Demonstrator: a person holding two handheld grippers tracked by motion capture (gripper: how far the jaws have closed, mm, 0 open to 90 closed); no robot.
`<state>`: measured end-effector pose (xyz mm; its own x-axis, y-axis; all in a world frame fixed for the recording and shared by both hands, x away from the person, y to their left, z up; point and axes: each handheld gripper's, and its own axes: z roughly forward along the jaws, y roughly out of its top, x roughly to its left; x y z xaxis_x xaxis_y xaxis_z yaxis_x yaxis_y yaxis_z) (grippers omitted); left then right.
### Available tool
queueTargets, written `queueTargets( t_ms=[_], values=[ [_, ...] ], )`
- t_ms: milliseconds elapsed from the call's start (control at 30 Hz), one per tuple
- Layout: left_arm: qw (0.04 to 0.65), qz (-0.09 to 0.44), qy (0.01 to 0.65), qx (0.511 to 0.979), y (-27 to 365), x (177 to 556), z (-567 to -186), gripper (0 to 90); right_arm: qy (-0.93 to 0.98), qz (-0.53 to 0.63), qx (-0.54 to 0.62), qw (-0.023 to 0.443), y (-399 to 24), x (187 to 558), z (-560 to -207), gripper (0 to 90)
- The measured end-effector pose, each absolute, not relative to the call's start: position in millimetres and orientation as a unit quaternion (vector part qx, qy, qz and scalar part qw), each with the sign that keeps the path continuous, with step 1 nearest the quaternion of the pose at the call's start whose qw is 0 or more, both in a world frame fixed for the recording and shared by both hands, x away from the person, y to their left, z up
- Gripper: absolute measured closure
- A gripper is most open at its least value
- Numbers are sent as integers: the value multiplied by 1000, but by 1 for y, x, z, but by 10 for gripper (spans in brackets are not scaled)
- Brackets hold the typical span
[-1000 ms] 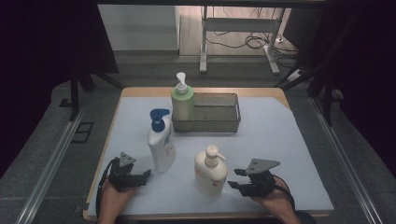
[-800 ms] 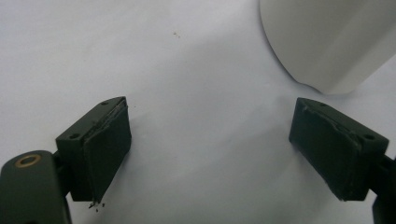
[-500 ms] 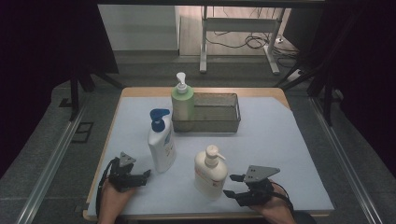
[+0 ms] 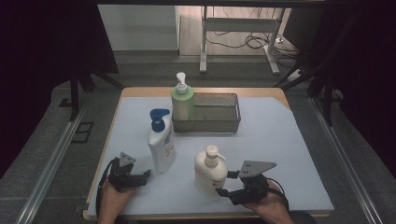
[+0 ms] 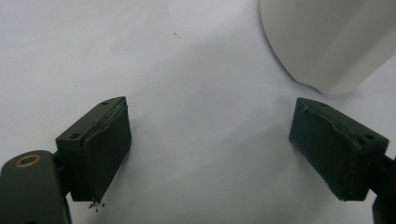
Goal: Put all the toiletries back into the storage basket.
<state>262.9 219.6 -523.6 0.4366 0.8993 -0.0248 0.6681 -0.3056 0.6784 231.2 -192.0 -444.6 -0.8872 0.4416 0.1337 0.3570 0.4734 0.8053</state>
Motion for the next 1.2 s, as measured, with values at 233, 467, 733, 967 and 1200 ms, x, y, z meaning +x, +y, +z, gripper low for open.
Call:
queueTargets(
  t_ms=[233,467,733,967,1200],
  values=[
    [315,183,498,787,220,263,-524,129,862,447,232,54,-178,233,-437,328],
    [315,183,498,787,220,263,-524,129,866,437,231,74,-167,234,-434,313],
    [315,183,498,787,220,263,-524,129,867,434,233,81,-159,237,-438,289],
    [315,183,498,787,220,263,-524,129,869,425,233,101,-150,239,-443,292],
    [315,183,498,787,220,263,-524,129,872,417,229,119,-153,238,-440,346]
  ],
)
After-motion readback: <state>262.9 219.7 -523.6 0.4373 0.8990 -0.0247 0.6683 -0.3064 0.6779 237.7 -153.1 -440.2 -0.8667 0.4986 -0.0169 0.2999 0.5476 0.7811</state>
